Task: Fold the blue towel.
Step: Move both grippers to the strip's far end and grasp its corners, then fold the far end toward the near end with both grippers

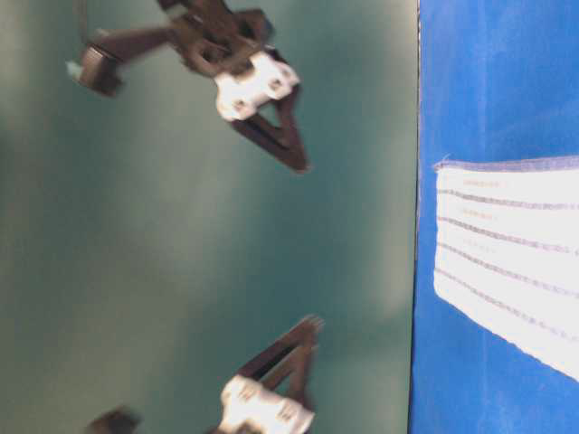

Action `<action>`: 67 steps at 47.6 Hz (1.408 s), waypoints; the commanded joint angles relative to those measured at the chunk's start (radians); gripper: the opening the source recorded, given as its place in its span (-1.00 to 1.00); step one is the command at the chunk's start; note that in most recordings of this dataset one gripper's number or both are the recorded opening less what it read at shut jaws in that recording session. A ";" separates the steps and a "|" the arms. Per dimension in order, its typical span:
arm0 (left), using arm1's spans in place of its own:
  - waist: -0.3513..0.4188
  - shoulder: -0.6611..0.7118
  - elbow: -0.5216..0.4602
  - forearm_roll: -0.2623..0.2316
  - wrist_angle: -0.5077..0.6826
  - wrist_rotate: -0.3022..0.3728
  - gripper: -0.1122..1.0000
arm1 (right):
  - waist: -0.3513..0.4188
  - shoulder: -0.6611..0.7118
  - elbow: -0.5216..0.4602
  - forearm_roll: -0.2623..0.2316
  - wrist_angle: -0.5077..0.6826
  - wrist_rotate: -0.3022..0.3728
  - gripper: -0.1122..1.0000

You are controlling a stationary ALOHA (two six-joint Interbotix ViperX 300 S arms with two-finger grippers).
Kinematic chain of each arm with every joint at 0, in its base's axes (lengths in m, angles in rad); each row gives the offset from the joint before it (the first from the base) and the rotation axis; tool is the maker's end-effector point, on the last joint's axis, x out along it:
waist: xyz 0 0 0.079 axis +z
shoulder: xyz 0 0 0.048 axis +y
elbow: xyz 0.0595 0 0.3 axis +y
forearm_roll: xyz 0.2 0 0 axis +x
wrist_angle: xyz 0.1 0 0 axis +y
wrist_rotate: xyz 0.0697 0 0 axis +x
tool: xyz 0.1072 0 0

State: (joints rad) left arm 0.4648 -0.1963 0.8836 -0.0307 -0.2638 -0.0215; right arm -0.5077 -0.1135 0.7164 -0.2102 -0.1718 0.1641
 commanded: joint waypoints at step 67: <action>0.143 0.578 -0.348 0.002 0.043 0.002 -0.65 | -0.080 0.442 -0.202 0.028 0.040 -0.002 -0.71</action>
State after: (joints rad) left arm 0.6044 0.3896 0.5308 -0.0291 -0.2332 -0.0199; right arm -0.5937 0.3436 0.5185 -0.1841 -0.1335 0.1626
